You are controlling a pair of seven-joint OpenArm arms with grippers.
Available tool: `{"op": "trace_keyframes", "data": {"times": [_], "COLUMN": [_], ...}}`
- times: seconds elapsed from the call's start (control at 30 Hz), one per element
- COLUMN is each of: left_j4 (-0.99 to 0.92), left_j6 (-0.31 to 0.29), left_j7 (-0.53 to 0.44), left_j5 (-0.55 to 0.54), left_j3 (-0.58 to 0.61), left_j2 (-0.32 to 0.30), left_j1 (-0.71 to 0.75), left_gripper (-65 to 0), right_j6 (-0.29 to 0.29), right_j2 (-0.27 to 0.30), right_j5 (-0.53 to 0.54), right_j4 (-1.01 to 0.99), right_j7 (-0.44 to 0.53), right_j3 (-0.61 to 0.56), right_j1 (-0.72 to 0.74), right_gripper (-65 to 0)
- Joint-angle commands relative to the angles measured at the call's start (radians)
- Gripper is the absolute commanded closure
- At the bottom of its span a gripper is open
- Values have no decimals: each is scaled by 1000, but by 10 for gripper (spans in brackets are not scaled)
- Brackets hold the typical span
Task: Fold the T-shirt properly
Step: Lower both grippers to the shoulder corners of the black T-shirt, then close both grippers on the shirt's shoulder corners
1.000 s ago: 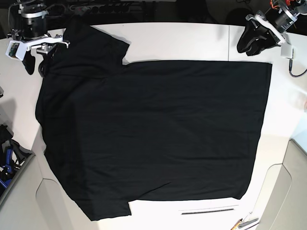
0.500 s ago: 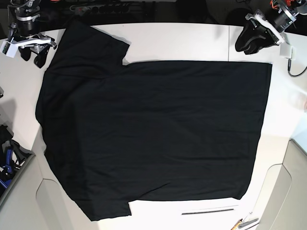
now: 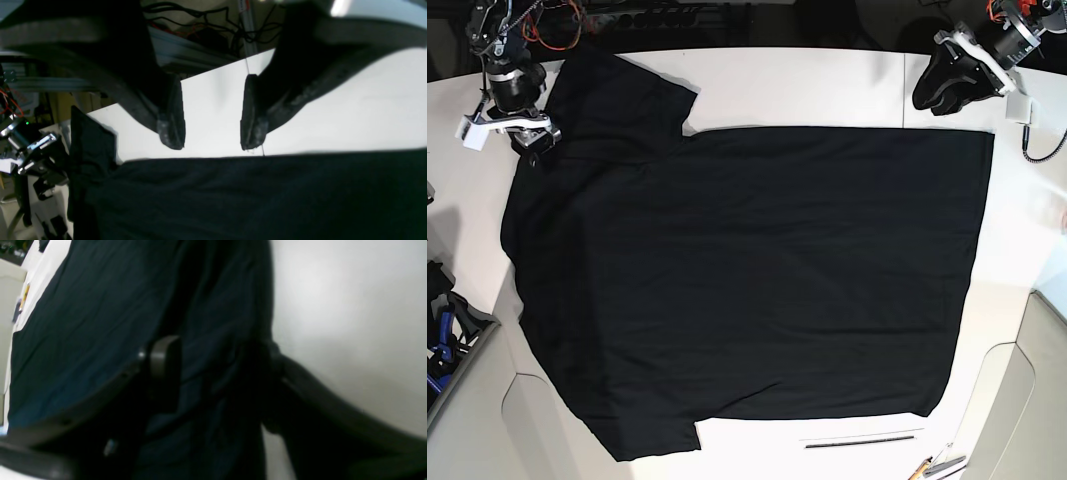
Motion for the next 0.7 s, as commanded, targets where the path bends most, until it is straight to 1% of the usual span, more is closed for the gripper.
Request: {"op": "trace_keyframes", "data": {"times": [0.0, 0.07, 0.1, 0.2, 0.33, 0.4, 0.43, 0.53, 0.6, 0.67], "left_j4": [12, 12, 12, 12, 11, 2, -10, -77, -152, -244], "left_j6": [-12, -12, -12, -12, -12, 56, 73, 82, 105, 106], "left_j7": [-19, -30, -29, -29, -21, -18, -18, -18, -19, -25], "left_j5": [-21, -21, -21, -13, 52, 92, 110, 143, 153, 160], "left_j3": [-8, -8, -11, -36, -87, -111, -122, -151, -158, -159], "left_j2": [-3, 2, 6, 33, 52, 52, 51, 48, 37, 17], "left_j1": [6, 5, 2, -21, -74, -101, -116, -168, -202, -240], "left_gripper": [-302, -302, -302, -302, -302, -302, -302, -302, -302, -302], "right_j6": [-1, 2, 10, 34, 33, 33, 33, 33, 33, 33], "right_j2": [13, 17, 16, 16, 16, 16, 16, 16, 16, 16], "right_j5": [0, 0, -1, -3, -3, -3, -3, -3, -3, -3], "right_j4": [6, 6, 6, 6, 6, 6, 6, 6, 6, 6], "right_j7": [-10, -9, -9, -10, -10, -10, -10, -10, -10, -10], "right_j3": [-6, -8, -6, -6, -6, -6, -7, -7, -7, -7], "right_j1": [3, 7, 8, 8, 8, 8, 8, 8, 8, 8], "right_gripper": [-210, -59, 0, 0, 0, 0, 0, 0, 0, 0]}}
